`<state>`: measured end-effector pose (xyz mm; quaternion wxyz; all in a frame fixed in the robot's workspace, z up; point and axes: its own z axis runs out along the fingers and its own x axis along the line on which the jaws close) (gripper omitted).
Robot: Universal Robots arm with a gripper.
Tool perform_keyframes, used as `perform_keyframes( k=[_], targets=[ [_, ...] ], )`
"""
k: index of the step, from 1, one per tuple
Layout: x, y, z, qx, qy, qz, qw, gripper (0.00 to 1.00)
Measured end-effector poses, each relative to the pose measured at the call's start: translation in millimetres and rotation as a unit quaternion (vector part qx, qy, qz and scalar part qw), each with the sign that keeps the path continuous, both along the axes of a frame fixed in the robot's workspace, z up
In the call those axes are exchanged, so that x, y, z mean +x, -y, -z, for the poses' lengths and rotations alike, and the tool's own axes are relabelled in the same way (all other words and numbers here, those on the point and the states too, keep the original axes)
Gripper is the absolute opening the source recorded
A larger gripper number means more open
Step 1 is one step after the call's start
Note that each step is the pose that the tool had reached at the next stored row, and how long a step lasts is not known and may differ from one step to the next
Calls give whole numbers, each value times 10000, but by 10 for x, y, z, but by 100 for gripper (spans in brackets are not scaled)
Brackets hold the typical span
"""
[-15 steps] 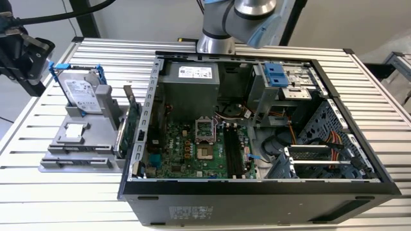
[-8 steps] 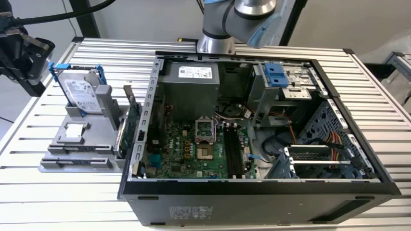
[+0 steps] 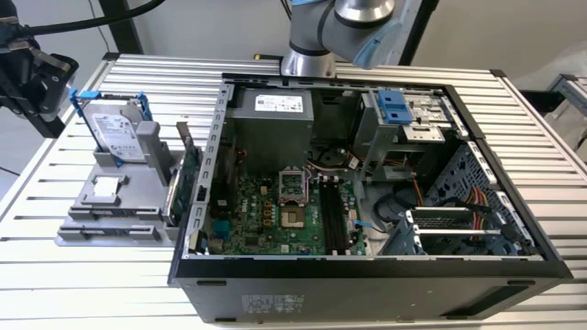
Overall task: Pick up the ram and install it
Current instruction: 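Reach for the ram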
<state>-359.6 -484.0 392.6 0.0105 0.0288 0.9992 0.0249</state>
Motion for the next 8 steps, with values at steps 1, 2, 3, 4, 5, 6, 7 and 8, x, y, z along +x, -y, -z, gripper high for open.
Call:
perform_keyframes(
  k=[1, 2, 3, 4, 5, 6, 7, 8],
  targets=[
    [0, 0, 0, 0, 0, -2, 10000, 0],
    [0, 0, 0, 0, 0, -5, 10000, 0],
    [0, 0, 0, 0, 0, -7, 10000, 0],
    [0, 0, 0, 0, 0, -10, 10000, 0],
    [0, 0, 0, 0, 0, -12, 10000, 0],
    [0, 0, 0, 0, 0, -14, 10000, 0],
    [0, 0, 0, 0, 0, -17, 10000, 0],
    [0, 0, 0, 0, 0, -19, 10000, 0]
  ],
)
